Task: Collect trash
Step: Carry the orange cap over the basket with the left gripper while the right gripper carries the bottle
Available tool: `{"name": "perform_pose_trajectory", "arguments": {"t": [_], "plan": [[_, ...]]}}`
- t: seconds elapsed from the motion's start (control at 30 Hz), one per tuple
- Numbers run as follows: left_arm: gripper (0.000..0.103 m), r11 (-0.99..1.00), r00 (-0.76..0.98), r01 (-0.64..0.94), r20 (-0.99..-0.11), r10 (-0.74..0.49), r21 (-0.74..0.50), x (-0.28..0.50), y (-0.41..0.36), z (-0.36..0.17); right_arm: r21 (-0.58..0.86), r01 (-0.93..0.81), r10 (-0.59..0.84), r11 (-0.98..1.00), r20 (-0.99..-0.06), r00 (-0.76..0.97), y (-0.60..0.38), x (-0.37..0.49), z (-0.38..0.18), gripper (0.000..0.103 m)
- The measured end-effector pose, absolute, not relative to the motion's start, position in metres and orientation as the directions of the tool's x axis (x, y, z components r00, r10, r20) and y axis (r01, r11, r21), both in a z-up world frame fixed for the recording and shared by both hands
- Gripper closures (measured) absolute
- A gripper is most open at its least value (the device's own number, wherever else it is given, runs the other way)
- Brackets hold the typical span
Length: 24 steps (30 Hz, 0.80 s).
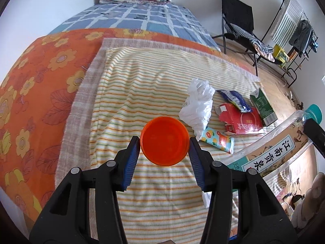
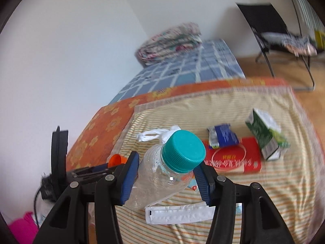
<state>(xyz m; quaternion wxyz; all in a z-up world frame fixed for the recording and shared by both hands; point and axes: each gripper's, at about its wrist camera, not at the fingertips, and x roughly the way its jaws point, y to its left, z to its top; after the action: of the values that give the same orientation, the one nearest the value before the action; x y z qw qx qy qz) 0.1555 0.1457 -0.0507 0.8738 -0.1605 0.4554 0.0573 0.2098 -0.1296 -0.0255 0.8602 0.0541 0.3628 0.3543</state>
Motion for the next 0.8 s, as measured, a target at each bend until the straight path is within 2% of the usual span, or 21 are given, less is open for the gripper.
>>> {"name": "perform_pose_trajectory", "arguments": {"t": [0.27,0.47,0.8], "plan": [[0.053,0.941,0.599,-0.206,-0.795,-0.098,-0.270,0.121,0.135,-0.031,0.288,-0.624,0.655,0.727,-0.564,0.502,-0.140,0.184,-0.006,0.048],[0.053,0.948,0.589,-0.150,-0.796,-0.141,-0.279,0.089,0.112,-0.024,0.303,-0.666,0.691,0.682,-0.566,0.449,-0.159,0.158,0.001,0.048],[0.053,0.952,0.550,-0.088,-0.811,-0.198,-0.292,0.042,0.072,-0.029,0.280,-0.706,0.674,0.651,-0.642,0.367,-0.197,0.104,-0.020,0.048]]}}
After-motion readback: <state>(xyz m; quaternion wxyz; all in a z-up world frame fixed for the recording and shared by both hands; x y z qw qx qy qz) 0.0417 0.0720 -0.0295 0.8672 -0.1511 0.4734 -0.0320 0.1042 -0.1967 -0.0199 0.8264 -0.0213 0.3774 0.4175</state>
